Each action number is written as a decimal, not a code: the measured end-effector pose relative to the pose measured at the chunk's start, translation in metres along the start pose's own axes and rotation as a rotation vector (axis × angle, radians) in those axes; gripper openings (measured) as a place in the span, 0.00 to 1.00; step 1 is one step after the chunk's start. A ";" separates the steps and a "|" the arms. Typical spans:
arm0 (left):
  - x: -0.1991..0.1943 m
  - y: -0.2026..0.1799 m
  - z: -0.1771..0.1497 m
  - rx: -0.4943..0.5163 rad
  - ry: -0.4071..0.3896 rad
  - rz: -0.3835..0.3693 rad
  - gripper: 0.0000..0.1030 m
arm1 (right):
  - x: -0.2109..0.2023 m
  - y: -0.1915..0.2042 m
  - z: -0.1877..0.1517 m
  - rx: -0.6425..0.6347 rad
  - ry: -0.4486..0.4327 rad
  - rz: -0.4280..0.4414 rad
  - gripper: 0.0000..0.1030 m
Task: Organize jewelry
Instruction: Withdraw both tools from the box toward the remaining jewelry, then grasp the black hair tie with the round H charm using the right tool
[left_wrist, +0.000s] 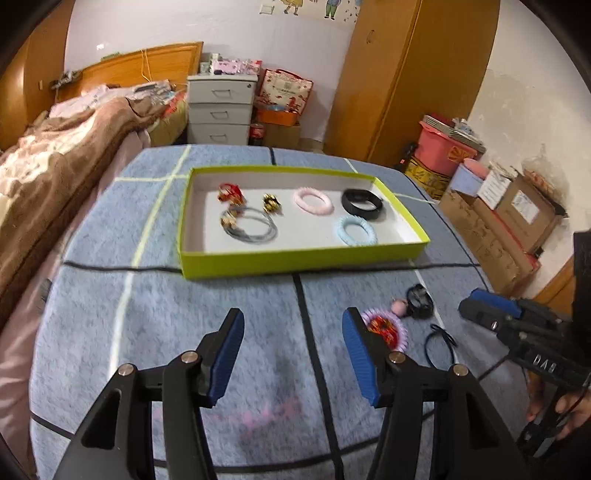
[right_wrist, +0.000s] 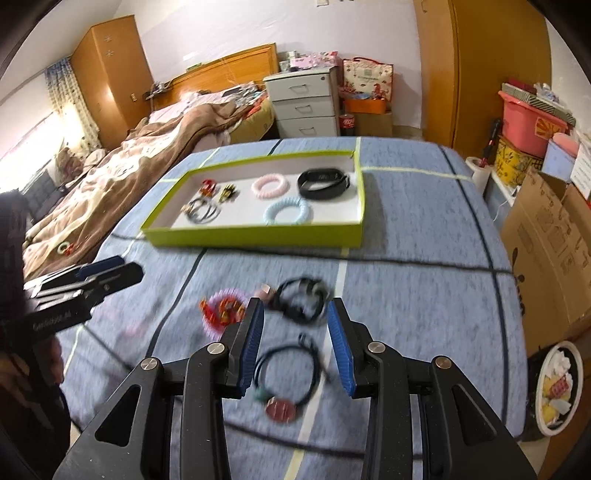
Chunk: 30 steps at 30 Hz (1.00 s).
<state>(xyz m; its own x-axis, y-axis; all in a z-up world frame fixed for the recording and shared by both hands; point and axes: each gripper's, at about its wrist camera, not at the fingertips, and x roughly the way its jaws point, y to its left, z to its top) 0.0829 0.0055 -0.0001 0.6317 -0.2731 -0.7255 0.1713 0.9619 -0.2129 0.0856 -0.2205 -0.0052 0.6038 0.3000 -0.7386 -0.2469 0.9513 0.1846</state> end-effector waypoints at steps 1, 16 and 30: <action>0.000 0.000 -0.003 -0.005 0.002 -0.006 0.56 | 0.000 0.001 -0.005 -0.006 0.007 0.008 0.36; -0.001 0.001 -0.033 -0.032 0.034 -0.032 0.56 | 0.015 0.023 -0.053 -0.117 0.084 0.009 0.51; 0.002 -0.012 -0.038 -0.001 0.045 -0.052 0.56 | 0.014 0.023 -0.060 -0.165 0.048 -0.068 0.25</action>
<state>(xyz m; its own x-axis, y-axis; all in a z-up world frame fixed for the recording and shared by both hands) 0.0538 -0.0069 -0.0241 0.5873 -0.3232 -0.7420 0.2022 0.9463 -0.2522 0.0426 -0.1988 -0.0501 0.5873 0.2276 -0.7767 -0.3298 0.9436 0.0272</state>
